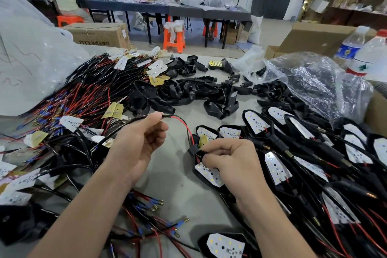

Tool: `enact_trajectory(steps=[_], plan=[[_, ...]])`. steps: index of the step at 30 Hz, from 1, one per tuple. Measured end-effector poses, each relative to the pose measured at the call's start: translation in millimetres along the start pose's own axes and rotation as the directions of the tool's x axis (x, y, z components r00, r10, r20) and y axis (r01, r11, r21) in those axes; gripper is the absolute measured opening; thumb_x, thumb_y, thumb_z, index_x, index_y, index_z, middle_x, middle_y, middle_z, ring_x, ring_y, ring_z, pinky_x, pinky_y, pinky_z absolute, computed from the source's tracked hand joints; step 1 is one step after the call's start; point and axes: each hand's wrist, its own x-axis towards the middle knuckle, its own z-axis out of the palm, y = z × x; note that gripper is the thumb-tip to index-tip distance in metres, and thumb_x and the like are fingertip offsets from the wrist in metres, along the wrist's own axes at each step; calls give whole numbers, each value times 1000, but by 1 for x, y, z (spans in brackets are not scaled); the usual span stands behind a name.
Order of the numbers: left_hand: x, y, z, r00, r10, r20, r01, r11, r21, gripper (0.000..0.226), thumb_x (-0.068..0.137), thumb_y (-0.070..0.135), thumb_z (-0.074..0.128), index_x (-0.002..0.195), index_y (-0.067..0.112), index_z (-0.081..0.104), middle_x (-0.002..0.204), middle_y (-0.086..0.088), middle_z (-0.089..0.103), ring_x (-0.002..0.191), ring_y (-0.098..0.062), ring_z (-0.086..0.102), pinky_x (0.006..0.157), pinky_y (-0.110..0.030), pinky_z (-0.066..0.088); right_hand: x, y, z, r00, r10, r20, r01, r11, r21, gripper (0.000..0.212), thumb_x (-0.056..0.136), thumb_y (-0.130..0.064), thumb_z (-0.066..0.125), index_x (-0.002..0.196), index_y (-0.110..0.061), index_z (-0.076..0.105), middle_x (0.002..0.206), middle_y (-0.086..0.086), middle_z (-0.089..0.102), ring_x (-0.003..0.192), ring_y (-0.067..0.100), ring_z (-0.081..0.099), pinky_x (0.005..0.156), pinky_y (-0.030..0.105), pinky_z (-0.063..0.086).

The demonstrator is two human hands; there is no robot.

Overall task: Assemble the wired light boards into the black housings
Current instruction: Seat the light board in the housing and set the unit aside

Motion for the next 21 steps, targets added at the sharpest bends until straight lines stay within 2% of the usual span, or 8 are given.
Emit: enact_trajectory(steps=[5,8,10,12,14,18,20,21], plan=[[-2,1,3,998,25,58,-26,1000,16,45,104,15,52,66,21,77,89,-5,79,74,-12,73,67,-23,55,0,2,1,999,1,38,2,997,-80,34,69,1,69,76,-30,81,58,-4,67,55,11,55,57,26,44],[-1,-1,4,994,72,84,-78,995,70,30,104,11,49,81,21,66,85,-3,77,68,-10,69,67,-22,54,-1,1,1,997,14,73,-2,987,-162,42,76,2,66,81,-37,82,66,-11,71,60,14,60,63,31,49],[1,-3,4,989,122,82,-133,981,142,22,103,8,53,87,20,63,79,-1,75,64,-9,66,69,-22,55,-3,1,2,995,-15,95,38,967,-253,41,81,-1,63,80,-38,82,70,-16,74,59,8,63,58,23,50],[1,-5,2,984,169,63,-178,963,203,18,100,5,59,90,19,65,76,-2,75,62,-10,65,71,-24,54,-7,1,3,991,-63,118,98,942,-321,40,84,-3,59,78,-37,79,65,-21,71,49,0,58,48,10,40],[1,-6,1,979,199,55,-206,947,247,15,97,3,63,93,17,67,75,-4,75,62,-11,64,70,-25,55,-10,-1,4,983,-107,151,158,910,-383,38,80,-3,58,85,-34,80,71,-23,71,60,-3,63,56,6,43],[2,-9,0,979,174,103,-196,943,269,14,93,2,67,103,12,68,74,-8,73,57,-13,58,63,-22,53,-11,-5,0,938,-97,332,239,875,-420,41,75,-9,66,102,-38,76,88,-26,73,76,0,67,74,17,54],[2,-9,1,980,134,151,-172,945,279,21,85,8,72,106,11,69,73,-10,72,54,-13,55,60,-21,52,-11,-5,0,928,-79,364,229,890,-393,34,74,-20,77,102,-39,76,90,-24,74,79,-2,67,77,19,54],[2,-9,2,978,109,176,-155,947,280,29,79,14,75,107,11,70,73,-11,71,53,-13,53,59,-21,51,-10,-4,1,935,-78,347,213,904,-370,25,74,-26,80,97,-38,77,84,-19,74,74,1,65,73,19,53]])
